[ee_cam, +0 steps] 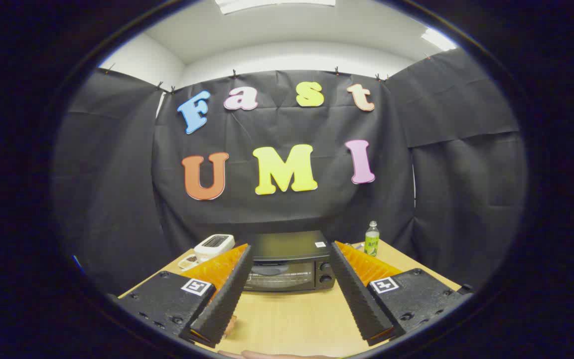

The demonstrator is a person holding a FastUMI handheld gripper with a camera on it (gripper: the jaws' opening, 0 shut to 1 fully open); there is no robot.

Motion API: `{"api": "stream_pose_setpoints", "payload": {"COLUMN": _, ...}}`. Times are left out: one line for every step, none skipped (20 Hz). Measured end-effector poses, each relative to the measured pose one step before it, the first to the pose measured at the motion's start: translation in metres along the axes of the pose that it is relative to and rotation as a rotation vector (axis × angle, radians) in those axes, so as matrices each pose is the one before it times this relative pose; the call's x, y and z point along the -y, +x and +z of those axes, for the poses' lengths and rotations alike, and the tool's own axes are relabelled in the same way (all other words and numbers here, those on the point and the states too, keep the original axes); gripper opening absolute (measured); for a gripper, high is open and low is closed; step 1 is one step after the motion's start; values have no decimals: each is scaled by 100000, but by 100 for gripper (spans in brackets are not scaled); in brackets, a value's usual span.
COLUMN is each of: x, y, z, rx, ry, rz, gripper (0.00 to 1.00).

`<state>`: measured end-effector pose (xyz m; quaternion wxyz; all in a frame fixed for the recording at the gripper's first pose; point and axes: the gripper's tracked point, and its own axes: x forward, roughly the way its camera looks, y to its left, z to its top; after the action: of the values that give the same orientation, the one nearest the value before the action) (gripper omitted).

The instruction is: Open the toaster oven, put the food inside, and close the toaster oven door.

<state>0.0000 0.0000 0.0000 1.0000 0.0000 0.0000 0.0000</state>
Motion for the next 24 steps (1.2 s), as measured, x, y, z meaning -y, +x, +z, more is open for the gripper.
{"api": "stream_pose_setpoints", "payload": {"x": -115, "y": -51, "z": 14, "rx": 265, "ry": -353, "rz": 38, "gripper": 100}}
{"api": "stream_pose_setpoints", "payload": {"x": 255, "y": 156, "z": -68, "rx": -72, "ry": -475, "rz": -740, "gripper": 100}}
{"api": "stream_pose_setpoints", "payload": {"x": 162, "y": 46, "z": -43, "rx": 19, "ry": -222, "rz": -943, "gripper": 100}}
{"api": "stream_pose_setpoints", "payload": {"x": 134, "y": 112, "z": -246, "rx": -214, "ry": -219, "rz": -1000, "gripper": 100}}
{"api": "stream_pose_setpoints", "payload": {"x": -61, "y": 150, "z": -356, "rx": -615, "ry": -154, "rz": -485, "gripper": 100}}
{"api": "stream_pose_setpoints", "payload": {"x": -102, "y": 122, "z": 32, "rx": 37, "ry": -28, "rz": -321, "gripper": 100}}
{"api": "stream_pose_setpoints", "payload": {"x": -82, "y": 72, "z": 8, "rx": -23, "ry": -111, "rz": -258, "gripper": 100}}
{"api": "stream_pose_setpoints", "payload": {"x": -26, "y": 7, "z": -143, "rx": -172, "ry": -328, "rz": -22, "gripper": 100}}
{"api": "stream_pose_setpoints", "payload": {"x": -195, "y": 11, "z": -87, "rx": -105, "ry": -239, "rz": 321, "gripper": 100}}
{"api": "stream_pose_setpoints", "payload": {"x": -261, "y": 119, "z": -32, "rx": 49, "ry": -242, "rz": 401, "gripper": 100}}
{"api": "stream_pose_setpoints", "payload": {"x": -188, "y": 49, "z": 91, "rx": 302, "ry": -192, "rz": 207, "gripper": 100}}
{"api": "stream_pose_setpoints", "payload": {"x": -142, "y": 86, "z": -114, "rx": 110, "ry": -412, "rz": 226, "gripper": 100}}
{"api": "stream_pose_setpoints", "payload": {"x": -109, "y": 39, "z": -133, "rx": -119, "ry": -517, "rz": 124, "gripper": 100}}
{"api": "stream_pose_setpoints", "payload": {"x": -152, "y": 122, "z": -140, "rx": -178, "ry": -479, "rz": 57, "gripper": 100}}
{"api": "stream_pose_setpoints", "payload": {"x": -87, "y": 173, "z": -2, "rx": 94, "ry": -414, "rz": -279, "gripper": 100}}
{"api": "stream_pose_setpoints", "payload": {"x": -45, "y": 138, "z": -44, "rx": 91, "ry": -390, "rz": -268, "gripper": 100}}
{"api": "stream_pose_setpoints", "payload": {"x": -46, "y": 97, "z": 100, "rx": 441, "ry": -195, "rz": -116, "gripper": 100}}
{"api": "stream_pose_setpoints", "payload": {"x": -70, "y": 271, "z": -50, "rx": 437, "ry": -300, "rz": -381, "gripper": 100}}
{"api": "stream_pose_setpoints", "payload": {"x": -16, "y": 260, "z": 88, "rx": 267, "ry": -213, "rz": -524, "gripper": 100}}
{"api": "stream_pose_setpoints", "payload": {"x": -191, "y": 306, "z": -148, "rx": 309, "ry": 34, "rz": 199, "gripper": 100}}
{"api": "stream_pose_setpoints", "payload": {"x": -411, "y": 397, "z": -62, "rx": 61, "ry": -136, "rz": 762, "gripper": 100}}
{"api": "stream_pose_setpoints", "payload": {"x": -347, "y": 555, "z": -180, "rx": 275, "ry": -15, "rz": 418, "gripper": 100}}
{"api": "stream_pose_setpoints", "payload": {"x": -235, "y": 583, "z": -52, "rx": 634, "ry": -67, "rz": 299, "gripper": 100}}
{"api": "stream_pose_setpoints", "payload": {"x": -394, "y": 672, "z": -75, "rx": 719, "ry": -142, "rz": 805, "gripper": 100}}
